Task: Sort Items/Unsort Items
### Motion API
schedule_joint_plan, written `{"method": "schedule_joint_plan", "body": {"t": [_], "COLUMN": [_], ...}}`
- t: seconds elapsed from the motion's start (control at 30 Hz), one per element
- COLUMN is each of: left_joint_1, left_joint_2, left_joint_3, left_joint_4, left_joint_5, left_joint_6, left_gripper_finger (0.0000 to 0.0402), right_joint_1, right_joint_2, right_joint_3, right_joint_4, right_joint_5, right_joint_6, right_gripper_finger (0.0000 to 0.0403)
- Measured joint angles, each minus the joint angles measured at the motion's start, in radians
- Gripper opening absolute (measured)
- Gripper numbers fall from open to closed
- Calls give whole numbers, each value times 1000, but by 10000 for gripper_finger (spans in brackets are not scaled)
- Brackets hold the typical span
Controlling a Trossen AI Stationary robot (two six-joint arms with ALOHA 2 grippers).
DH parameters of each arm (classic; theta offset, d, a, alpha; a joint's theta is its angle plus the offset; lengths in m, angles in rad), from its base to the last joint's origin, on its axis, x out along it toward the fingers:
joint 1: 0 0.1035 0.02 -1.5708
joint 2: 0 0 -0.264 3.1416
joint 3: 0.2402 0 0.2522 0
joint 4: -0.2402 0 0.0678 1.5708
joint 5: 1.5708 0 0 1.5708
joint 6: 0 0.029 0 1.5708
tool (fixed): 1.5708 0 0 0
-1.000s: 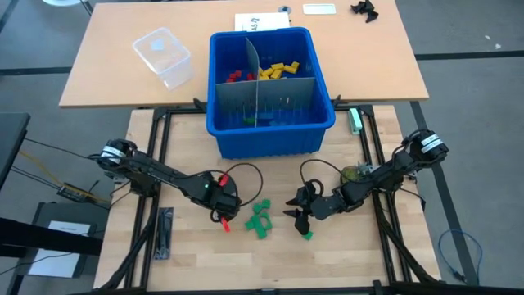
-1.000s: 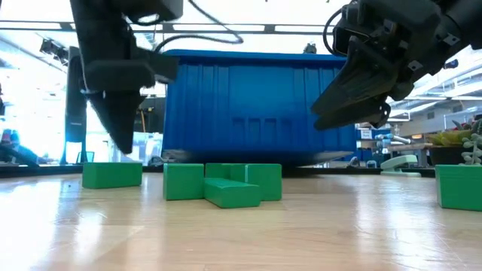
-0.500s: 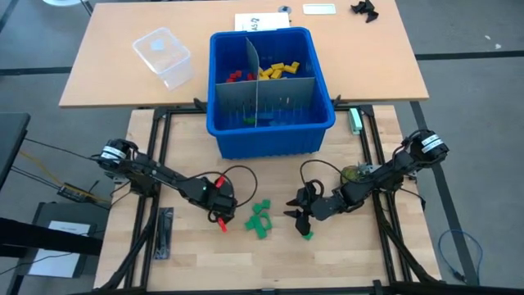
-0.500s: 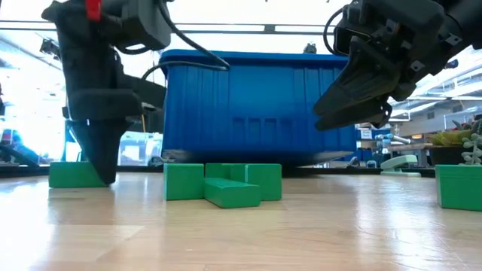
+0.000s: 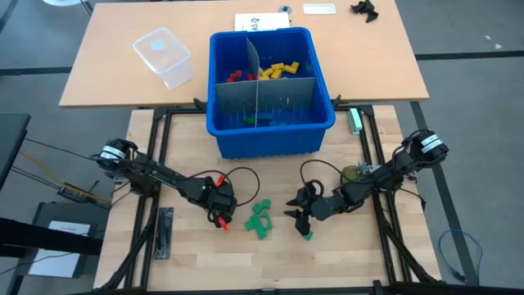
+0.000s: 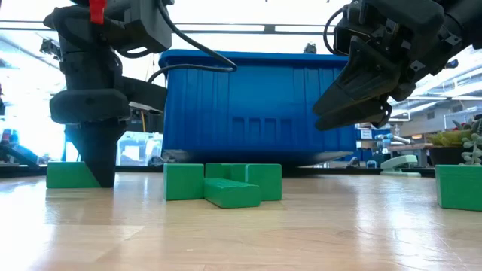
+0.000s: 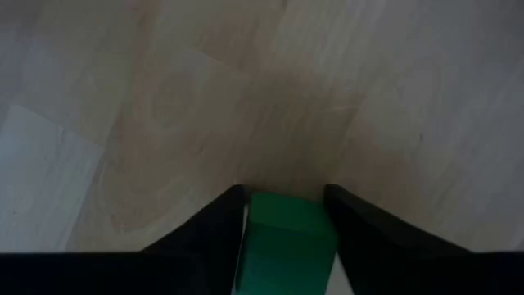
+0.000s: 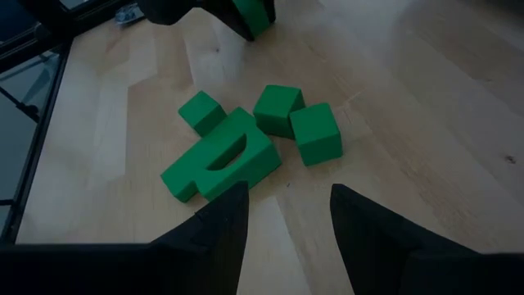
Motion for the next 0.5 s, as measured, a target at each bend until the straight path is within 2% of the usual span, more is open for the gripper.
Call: {"method": "schedule_joint_plan", "body": {"t": [0.1,0.3,0.4,0.5], "left_joint_1": [0,-1,-1,-1], "left_joint_2": [2,-6,-13,-36], "left_joint_3": [16,121,204,312], "left_joint_4": [-36,-134,-193,-249], "left_joint_5": [6,-20,-69,-164], "left_joint_6": [50,165,222,291], "left_gripper_finger": [139,139,139,139], "right_joint_1": [0,0,0,1], "right_joint_2": [0,0,0,0], "right_joint_3": [0,0,0,0], "right_joint_4": [0,-3,-3,-12], "right_joint_5": [3,1,0,-3], "right_joint_6": [0,0,0,0], "right_gripper_finger": [174,174,174,174]}}
